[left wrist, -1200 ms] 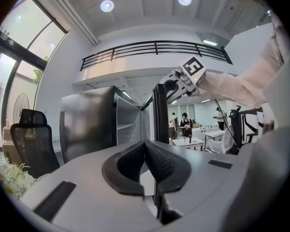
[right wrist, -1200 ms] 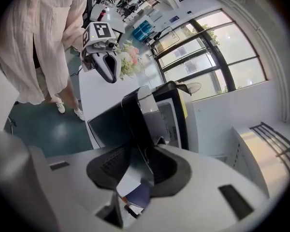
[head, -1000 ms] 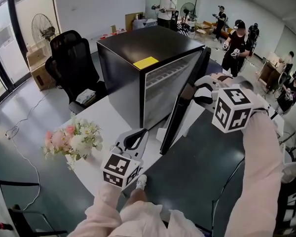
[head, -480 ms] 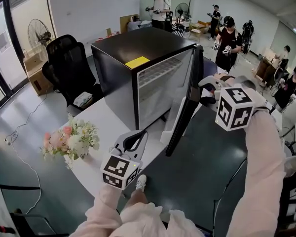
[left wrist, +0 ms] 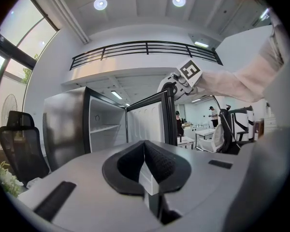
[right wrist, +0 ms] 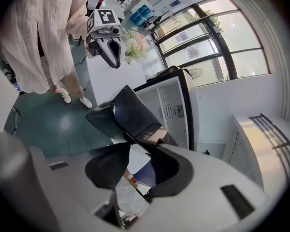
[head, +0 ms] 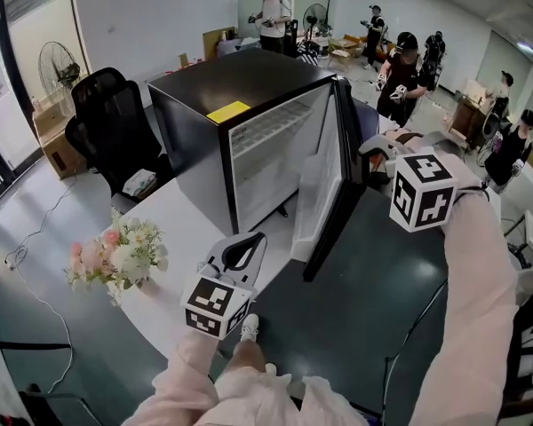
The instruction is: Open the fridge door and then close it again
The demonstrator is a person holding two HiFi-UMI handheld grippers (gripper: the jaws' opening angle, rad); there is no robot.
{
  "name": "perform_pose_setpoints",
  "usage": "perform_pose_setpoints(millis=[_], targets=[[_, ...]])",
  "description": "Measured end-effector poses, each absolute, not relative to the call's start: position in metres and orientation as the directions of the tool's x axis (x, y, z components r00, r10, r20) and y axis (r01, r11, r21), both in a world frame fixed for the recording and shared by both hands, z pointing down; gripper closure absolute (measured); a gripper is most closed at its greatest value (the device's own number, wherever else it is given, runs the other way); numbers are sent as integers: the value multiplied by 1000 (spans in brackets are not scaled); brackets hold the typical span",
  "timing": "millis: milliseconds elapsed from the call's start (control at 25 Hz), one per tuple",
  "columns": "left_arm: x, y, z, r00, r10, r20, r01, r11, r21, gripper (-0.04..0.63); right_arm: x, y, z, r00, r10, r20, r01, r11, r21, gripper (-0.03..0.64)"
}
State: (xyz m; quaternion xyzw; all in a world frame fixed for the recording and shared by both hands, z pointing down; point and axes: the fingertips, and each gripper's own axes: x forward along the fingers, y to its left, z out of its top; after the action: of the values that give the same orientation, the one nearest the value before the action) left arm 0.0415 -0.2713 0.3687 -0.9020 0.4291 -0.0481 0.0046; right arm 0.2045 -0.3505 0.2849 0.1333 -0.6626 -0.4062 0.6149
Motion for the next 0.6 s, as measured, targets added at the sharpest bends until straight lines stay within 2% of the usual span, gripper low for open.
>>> perform_pose_setpoints(millis=[600], targets=[[88,-288,373,710,-698,95,-696,-716,-56,584,250,-346,286,-168,-689,705,351,626,696,477]])
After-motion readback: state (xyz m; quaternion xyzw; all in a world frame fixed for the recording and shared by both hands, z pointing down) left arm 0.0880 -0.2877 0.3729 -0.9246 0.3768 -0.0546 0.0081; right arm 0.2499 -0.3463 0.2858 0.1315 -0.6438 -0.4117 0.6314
